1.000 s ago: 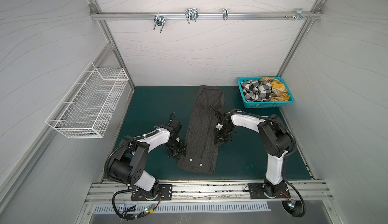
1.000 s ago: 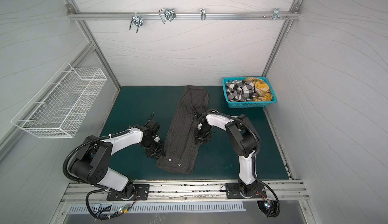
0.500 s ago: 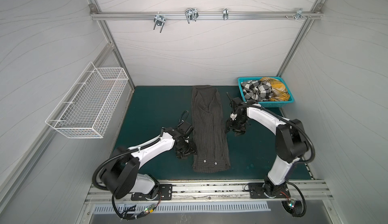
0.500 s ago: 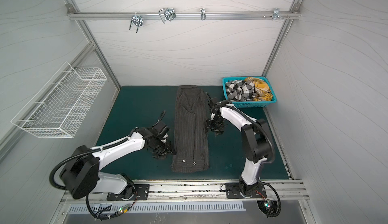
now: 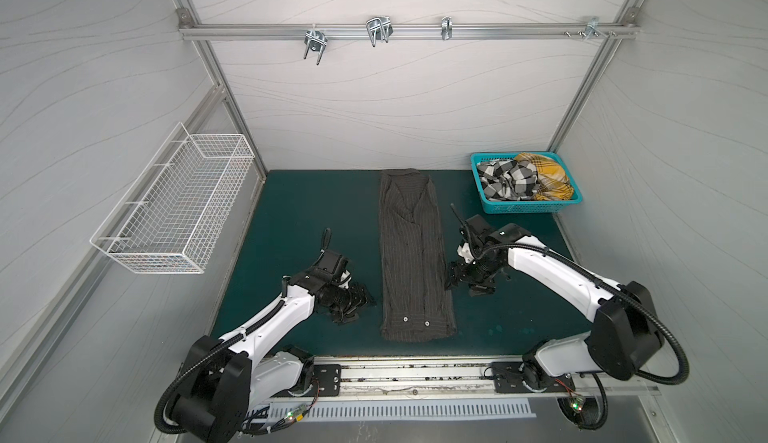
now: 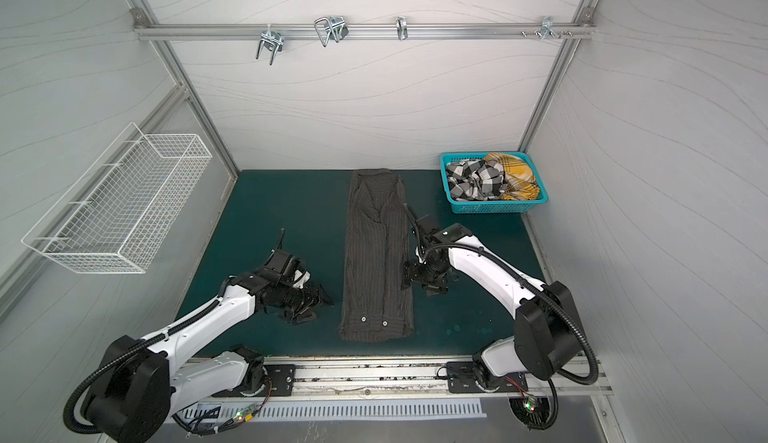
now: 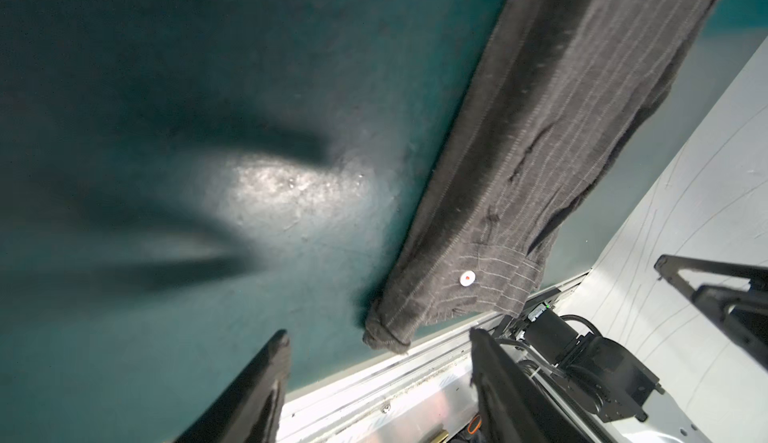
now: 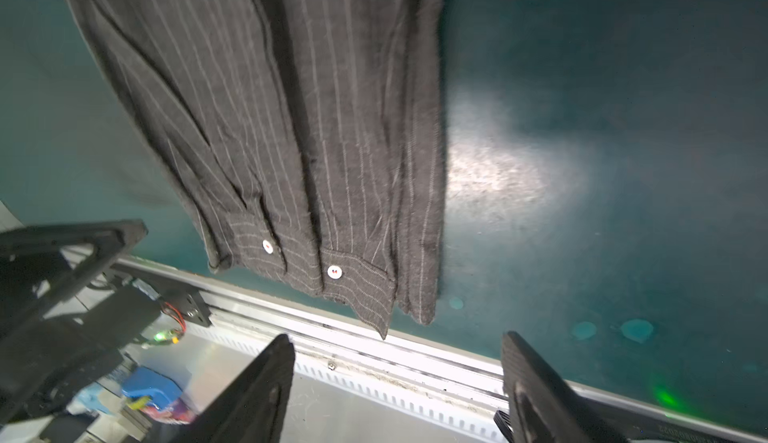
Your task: Fold and stack the long sleeve shirts
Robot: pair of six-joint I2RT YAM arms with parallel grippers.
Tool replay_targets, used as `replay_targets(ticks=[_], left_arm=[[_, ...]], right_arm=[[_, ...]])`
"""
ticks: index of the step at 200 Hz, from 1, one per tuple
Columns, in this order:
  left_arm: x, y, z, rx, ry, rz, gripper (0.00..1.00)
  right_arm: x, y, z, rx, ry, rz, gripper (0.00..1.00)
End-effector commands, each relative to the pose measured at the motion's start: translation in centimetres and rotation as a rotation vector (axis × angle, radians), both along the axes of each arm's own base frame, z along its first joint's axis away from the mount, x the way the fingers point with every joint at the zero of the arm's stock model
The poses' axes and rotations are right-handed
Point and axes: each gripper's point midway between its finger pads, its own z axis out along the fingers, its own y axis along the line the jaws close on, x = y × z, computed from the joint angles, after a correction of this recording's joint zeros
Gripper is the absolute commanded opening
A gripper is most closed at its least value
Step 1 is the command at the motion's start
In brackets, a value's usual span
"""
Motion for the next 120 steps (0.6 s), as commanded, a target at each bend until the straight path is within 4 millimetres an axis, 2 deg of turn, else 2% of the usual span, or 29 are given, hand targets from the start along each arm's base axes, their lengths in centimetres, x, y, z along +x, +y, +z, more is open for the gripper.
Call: replay_targets(ticks=[1, 34, 49, 70, 90, 120], left_arm=[[2.0, -2.0, 0.6, -0.103, -0.030, 0.002, 0.68], [1.9, -3.1, -1.2, -0.118, 0.020, -0.010, 0.67], [1.2, -3.4, -1.9, -0.078, 0.043, -0.040, 0.67], [0.1, -3.1, -3.1, 0.017, 0.085, -0.081, 0.61], [-0.8, -2.3, -4.2, 0.065, 0.134, -0.081, 0.57], [-1.6, -2.5, -4.8, 0.071, 0.167, -0.110, 0.51]], right_arm=[[-0.5, 1.1, -1.1, 0.031, 0.031, 0.005, 0.78], [-1.4, 1.2, -3.6, 0.041, 0.073, -0.007, 0.69], [-2.5, 1.5, -5.0, 0.067, 0.121, -0.006, 0.63], [-3.6, 0.9, -6.6, 0.053, 0.158, -0.023, 0.62], [-4.2, 1.2, -7.0, 0.086, 0.177, -0.029, 0.62], [-5.2, 1.2, -7.4, 0.095, 0.198, -0.023, 0.61]])
